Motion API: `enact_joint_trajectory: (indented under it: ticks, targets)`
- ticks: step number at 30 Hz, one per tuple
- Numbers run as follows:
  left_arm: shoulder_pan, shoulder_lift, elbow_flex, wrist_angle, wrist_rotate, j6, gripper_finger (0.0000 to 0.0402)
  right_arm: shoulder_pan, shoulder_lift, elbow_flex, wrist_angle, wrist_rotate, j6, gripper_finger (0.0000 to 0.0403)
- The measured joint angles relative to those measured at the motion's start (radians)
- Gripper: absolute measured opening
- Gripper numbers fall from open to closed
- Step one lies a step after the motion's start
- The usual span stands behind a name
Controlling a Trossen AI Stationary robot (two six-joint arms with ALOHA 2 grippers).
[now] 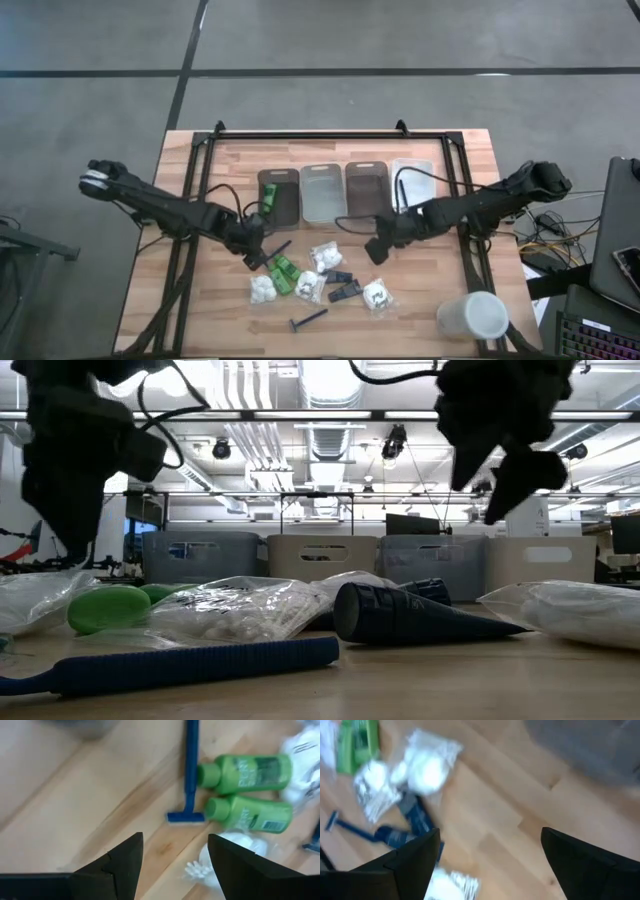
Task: Pick & Place Travel size toiletries
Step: Put the top razor into the white bin
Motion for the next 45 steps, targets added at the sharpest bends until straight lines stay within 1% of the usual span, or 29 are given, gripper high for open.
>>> enact_joint_trajectory:
  ticks: [5, 7, 11, 17, 19, 22, 25, 27, 31, 34, 38, 42, 45]
  targets:
    - [-0.027, 0.000, -0.009, 0.001, 0.000, -0.027, 0.0227, 0.094, 0.000, -0.023, 0.003, -0.005, 0.096, 0.0354]
    - [-0.026, 0.000, -0.009, 0.001, -0.003, -0.009, 0.0227, 0.131, 0.000, -0.032, 0.004, -0.005, 0.137, 0.0353]
    - [-0.025, 0.000, -0.009, 0.001, -0.048, 0.035, 0.0227, 0.192, 0.000, -0.063, 0.029, -0.005, 0.255, 0.0343]
    - [-0.024, 0.000, -0.009, 0.001, -0.050, 0.097, 0.0227, 0.226, 0.016, -0.106, 0.084, 0.054, 0.409, 0.0324]
    - [-0.025, 0.000, -0.009, 0.010, -0.057, 0.146, 0.0227, 0.226, 0.028, -0.112, 0.089, 0.061, 0.442, 0.0319]
    - [-0.025, 0.000, -0.009, 0.023, -0.106, 0.199, 0.0227, 0.221, 0.054, -0.114, 0.091, 0.075, 0.484, 0.0313]
    - [-0.023, 0.005, -0.014, 0.070, -0.157, 0.206, 0.0227, 0.217, 0.081, -0.115, 0.112, 0.074, 0.513, 0.0306]
    - [-0.022, 0.012, -0.033, 0.140, -0.163, 0.215, 0.0227, 0.217, 0.100, -0.115, 0.134, 0.074, 0.534, 0.0302]
    - [-0.026, 0.042, -0.091, 0.289, -0.143, 0.236, 0.0227, 0.217, 0.132, -0.115, 0.206, 0.073, 0.568, 0.0296]
    - [-0.026, 0.073, -0.110, 0.301, -0.141, 0.231, 0.0227, 0.222, 0.149, -0.100, 0.212, 0.073, 0.594, 0.0293]
    - [-0.026, 0.110, -0.121, 0.309, -0.140, 0.232, 0.0227, 0.230, 0.154, -0.079, 0.213, 0.073, 0.564, 0.0293]
    - [-0.029, 0.155, -0.120, 0.347, -0.136, 0.263, 0.0227, 0.237, 0.152, -0.071, 0.210, 0.072, 0.524, 0.0303]
    - [-0.034, 0.182, -0.117, 0.394, -0.122, 0.287, 0.0227, 0.269, 0.141, -0.066, 0.209, 0.061, 0.519, 0.0312]
